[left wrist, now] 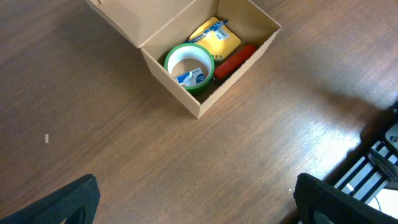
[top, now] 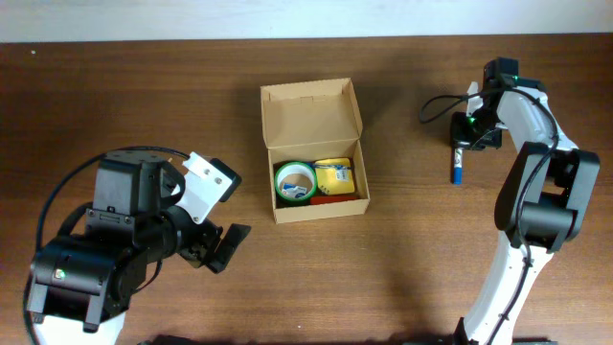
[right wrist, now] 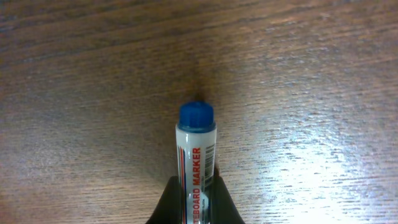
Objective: Pack container
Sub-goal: 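Lower the right gripper onto the blue-capped whiteboard marker and grasp it, then carry the whiteboard marker over the box and lower it inside, release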
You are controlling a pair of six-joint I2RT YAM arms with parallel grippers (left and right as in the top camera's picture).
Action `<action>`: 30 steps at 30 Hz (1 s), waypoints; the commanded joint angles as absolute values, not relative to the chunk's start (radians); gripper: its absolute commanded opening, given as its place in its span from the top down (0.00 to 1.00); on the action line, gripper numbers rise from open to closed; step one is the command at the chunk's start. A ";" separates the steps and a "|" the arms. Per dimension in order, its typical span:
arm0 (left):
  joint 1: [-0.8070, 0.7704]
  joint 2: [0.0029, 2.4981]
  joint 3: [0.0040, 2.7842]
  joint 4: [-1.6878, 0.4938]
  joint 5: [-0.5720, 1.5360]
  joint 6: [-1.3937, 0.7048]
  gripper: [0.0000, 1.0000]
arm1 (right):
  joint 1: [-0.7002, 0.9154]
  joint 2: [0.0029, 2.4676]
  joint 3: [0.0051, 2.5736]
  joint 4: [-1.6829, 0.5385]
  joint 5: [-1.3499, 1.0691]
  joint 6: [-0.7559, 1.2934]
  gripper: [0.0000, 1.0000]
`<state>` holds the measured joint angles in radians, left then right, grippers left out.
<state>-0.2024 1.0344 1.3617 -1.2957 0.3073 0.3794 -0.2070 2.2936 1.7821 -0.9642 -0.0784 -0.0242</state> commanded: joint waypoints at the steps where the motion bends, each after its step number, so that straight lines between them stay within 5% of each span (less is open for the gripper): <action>1: -0.198 1.035 1.375 -1.295 0.310 0.398 0.00 | -0.198 2.316 1.767 -1.000 -0.045 0.002 0.96; 18: -0.198 1.035 1.375 -1.295 0.311 0.398 0.00 | -0.039 2.290 2.293 -1.295 -0.057 -0.014 0.96; 30: -0.198 1.035 1.375 -1.295 0.311 0.398 0.00 | 0.205 2.289 2.656 -1.450 -0.108 -0.330 0.96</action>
